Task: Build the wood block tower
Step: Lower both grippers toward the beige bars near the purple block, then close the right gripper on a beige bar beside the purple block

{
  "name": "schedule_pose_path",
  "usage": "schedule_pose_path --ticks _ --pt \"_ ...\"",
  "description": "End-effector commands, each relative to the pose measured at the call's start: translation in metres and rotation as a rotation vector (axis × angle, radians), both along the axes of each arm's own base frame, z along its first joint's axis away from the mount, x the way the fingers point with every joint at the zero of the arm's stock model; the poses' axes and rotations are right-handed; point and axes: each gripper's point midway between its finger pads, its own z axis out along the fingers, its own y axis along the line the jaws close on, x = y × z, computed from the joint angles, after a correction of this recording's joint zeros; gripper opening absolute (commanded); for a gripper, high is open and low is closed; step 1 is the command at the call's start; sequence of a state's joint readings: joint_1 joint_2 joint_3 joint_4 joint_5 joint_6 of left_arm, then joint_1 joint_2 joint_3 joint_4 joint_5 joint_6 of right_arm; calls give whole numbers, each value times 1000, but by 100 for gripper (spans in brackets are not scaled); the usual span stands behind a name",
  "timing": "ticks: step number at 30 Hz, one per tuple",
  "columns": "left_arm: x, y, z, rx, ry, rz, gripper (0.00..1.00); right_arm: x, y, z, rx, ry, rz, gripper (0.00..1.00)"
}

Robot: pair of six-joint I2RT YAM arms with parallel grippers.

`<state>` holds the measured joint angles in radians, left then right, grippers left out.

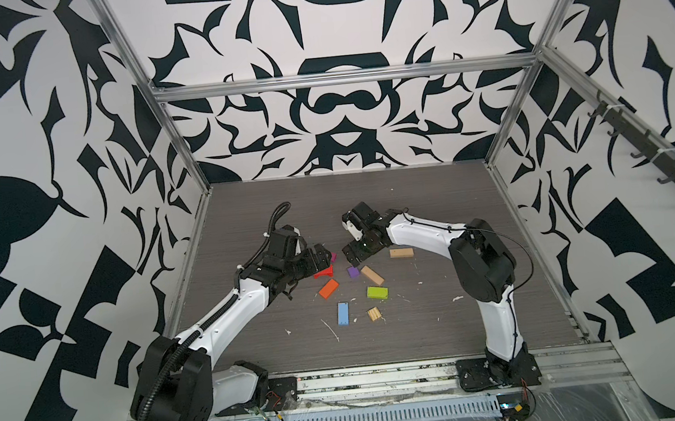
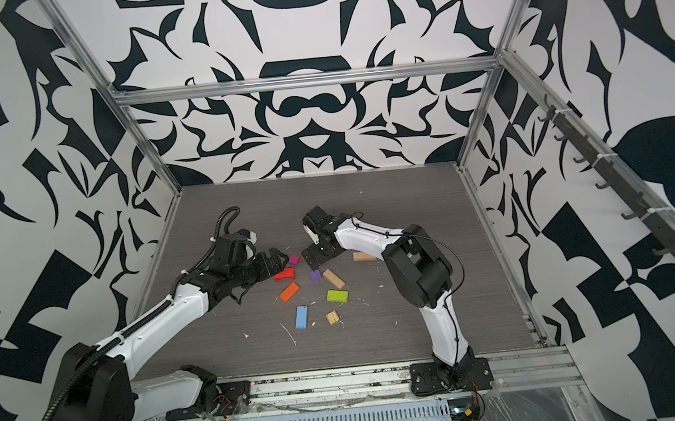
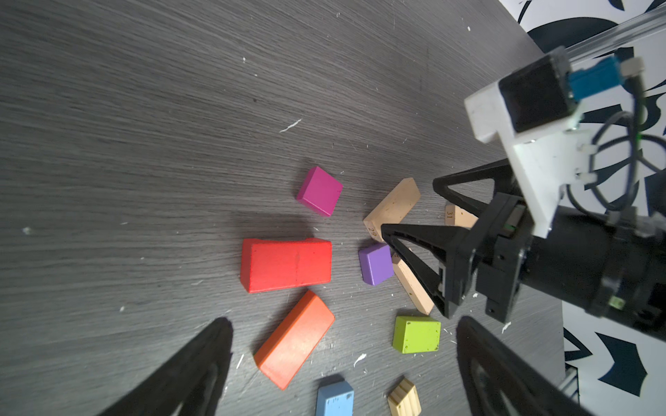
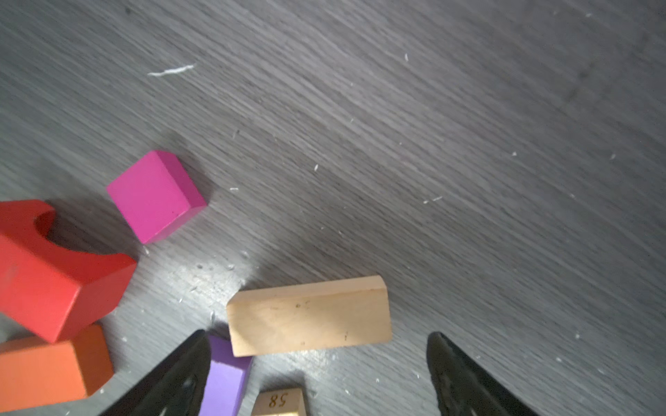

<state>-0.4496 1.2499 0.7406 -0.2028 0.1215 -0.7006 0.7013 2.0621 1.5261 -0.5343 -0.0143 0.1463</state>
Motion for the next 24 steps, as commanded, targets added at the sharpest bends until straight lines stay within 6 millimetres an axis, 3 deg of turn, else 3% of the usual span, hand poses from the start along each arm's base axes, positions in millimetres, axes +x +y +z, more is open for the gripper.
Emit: schedule_pose_path --ticks 1,24 --pt "-5 4 -1 -4 2 9 100 4 8 13 -8 -32 11 96" --pt "-7 4 -1 -16 0 13 99 6 8 -6 -64 -15 11 89"
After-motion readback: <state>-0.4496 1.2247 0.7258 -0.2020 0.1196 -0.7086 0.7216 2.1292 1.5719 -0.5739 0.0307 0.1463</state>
